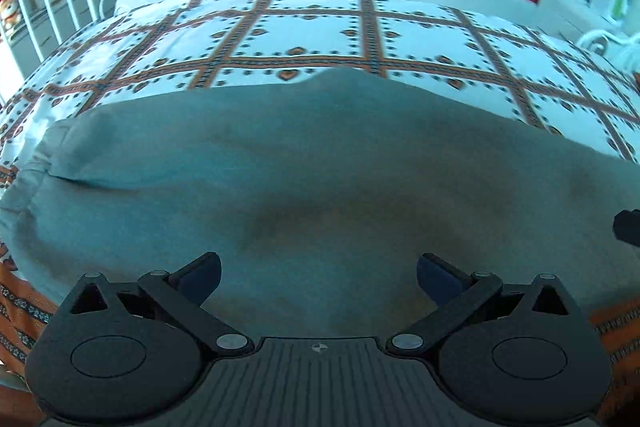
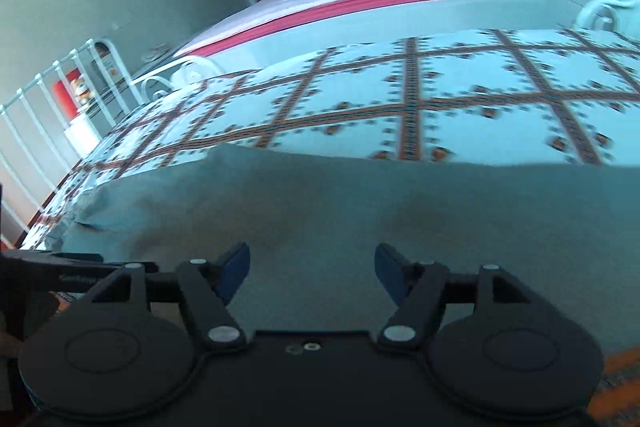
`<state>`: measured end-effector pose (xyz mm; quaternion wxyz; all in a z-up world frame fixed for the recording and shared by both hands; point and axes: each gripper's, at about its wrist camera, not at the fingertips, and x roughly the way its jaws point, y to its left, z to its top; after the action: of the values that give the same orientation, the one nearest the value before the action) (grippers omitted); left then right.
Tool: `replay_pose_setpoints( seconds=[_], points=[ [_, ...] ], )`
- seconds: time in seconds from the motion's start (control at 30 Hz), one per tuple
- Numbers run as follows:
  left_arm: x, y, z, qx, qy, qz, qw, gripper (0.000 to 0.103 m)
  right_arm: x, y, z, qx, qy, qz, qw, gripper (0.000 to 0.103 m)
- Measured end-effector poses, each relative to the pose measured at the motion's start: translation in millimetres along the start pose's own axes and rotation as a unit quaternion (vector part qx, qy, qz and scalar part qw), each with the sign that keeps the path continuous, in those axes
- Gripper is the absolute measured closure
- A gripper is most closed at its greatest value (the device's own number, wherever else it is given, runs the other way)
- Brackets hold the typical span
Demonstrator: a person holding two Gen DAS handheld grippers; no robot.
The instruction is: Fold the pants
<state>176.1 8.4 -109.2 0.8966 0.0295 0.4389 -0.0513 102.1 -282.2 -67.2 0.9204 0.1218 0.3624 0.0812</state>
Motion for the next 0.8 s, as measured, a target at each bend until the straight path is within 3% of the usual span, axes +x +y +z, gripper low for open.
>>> replay_pose_setpoints(
  seconds=[0.3,0.6,0.73,0.8],
  points=[
    [-13.2,-43.6,-3.3,0.047,-0.023,-0.007,0.9986,0.0,-58.2,-75.5,-20.2,0.058,-0.02,-0.077,0.995,0.041],
    [-5.9,-81.9,-2.1,0.08,-0.018,-0.027,0.9963,0.0,-105.1,-153.4,-47.4,0.133,-0.045,-0.165,0.976,0.041],
    [-2.0,-93.5,-1.3,0.085,-0.019,-0.037,0.9955,0.0,-114.8,-175.7,-56.8,0.176,-0.051,-0.176,0.967,0.041],
    [5.8,-98.4,-4.8,0.095,0.0,-0.035,0.9949,0.0,-115.5,-184.5,-58.2,0.196,-0.054,-0.177,0.963,0.041]
  ],
)
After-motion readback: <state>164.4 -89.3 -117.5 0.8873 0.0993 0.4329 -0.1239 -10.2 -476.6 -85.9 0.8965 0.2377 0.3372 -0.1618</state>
